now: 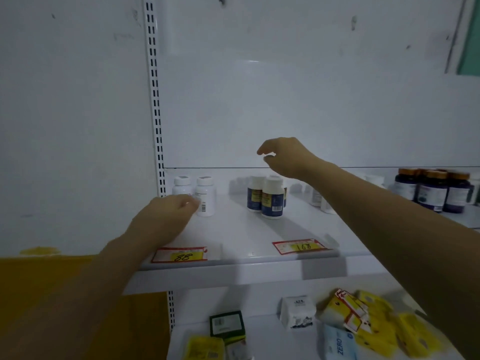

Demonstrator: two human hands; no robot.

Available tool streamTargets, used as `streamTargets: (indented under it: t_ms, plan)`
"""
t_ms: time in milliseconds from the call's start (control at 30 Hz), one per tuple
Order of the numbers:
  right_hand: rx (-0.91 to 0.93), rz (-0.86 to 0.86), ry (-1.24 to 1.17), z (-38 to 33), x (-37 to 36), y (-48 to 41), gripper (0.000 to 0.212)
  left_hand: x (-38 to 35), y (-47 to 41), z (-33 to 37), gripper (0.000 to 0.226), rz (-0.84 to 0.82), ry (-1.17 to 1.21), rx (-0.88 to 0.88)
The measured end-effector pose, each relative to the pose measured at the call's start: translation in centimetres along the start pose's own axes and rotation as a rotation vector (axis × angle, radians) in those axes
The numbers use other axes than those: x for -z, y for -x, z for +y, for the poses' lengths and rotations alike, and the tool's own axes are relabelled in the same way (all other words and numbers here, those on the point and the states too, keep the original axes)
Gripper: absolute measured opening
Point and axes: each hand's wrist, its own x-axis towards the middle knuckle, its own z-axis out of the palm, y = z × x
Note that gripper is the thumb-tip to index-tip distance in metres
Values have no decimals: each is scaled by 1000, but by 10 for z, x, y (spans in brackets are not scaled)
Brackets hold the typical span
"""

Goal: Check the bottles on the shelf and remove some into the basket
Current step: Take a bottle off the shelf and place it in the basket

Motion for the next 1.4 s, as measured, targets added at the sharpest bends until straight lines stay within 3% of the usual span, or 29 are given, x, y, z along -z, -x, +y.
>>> streamTargets:
  t_ms: [167,300,533,867,1033,1233,1400]
  plan:
    - [12,-50,-17,34,3,8,34,-33,-8,76,46,-51,-43,-60]
    - [54,-89,-40,49,-5,11,34,-63,-8,114,43,-59,-80,5]
    - [39,-135,-72,53,-30,15,41,-90,3,119,42,-105,-191,148]
    - [32,-119,-317,55,-17,24,35,-100,2,111,43,-148,-270,151]
    - [93,-141,-471,48,19,27,31,-92,5,121,51,-41,-110,186]
    - [217,-250,-642,41,50,38,26,-71,-2,149,58,137,508,37]
    - [107,-122,-721,45,49,43,43,-70,-2,159,49,281,547,29]
